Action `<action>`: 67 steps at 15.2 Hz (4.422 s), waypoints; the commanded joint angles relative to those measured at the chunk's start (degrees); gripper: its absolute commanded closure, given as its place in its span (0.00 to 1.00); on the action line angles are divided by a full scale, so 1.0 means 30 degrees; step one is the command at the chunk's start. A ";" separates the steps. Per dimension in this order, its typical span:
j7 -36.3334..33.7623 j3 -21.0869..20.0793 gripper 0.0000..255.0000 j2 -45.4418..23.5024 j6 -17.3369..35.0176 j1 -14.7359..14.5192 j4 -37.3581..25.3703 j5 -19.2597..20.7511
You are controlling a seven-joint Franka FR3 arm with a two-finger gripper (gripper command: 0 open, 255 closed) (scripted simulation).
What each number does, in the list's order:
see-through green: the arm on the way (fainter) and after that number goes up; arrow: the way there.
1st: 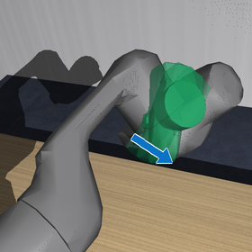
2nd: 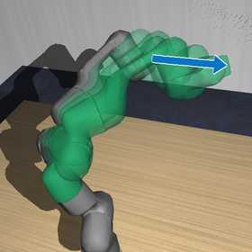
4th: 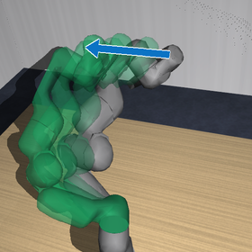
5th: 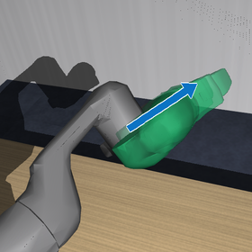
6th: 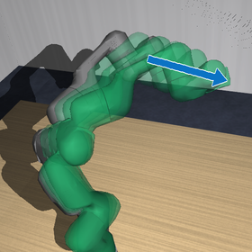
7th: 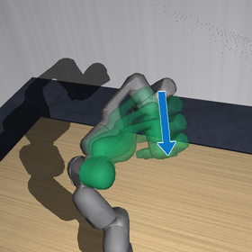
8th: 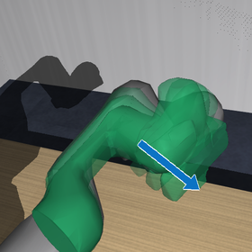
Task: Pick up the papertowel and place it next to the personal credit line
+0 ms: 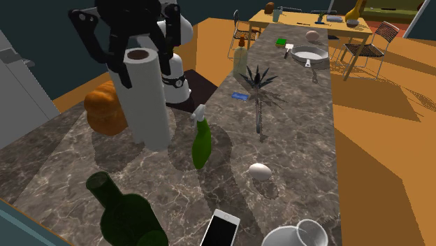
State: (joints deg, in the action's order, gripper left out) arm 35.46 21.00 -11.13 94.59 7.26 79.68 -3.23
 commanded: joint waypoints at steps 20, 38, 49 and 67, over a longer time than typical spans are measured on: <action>-0.5500 -0.2465 1.00 0.5835 -0.1156 -0.3174 0.4519 0.2234; -1.3971 -0.7921 1.00 0.9881 -0.1558 -0.6243 0.8630 0.1962; -1.9225 -1.1512 1.00 0.9085 -0.2025 -0.8000 0.7585 0.1223; -2.3938 -1.4571 1.00 0.6937 -0.0451 -0.9573 0.7264 0.1327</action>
State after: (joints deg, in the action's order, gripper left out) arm -36.25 -22.67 9.43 92.31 -21.39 100.34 0.86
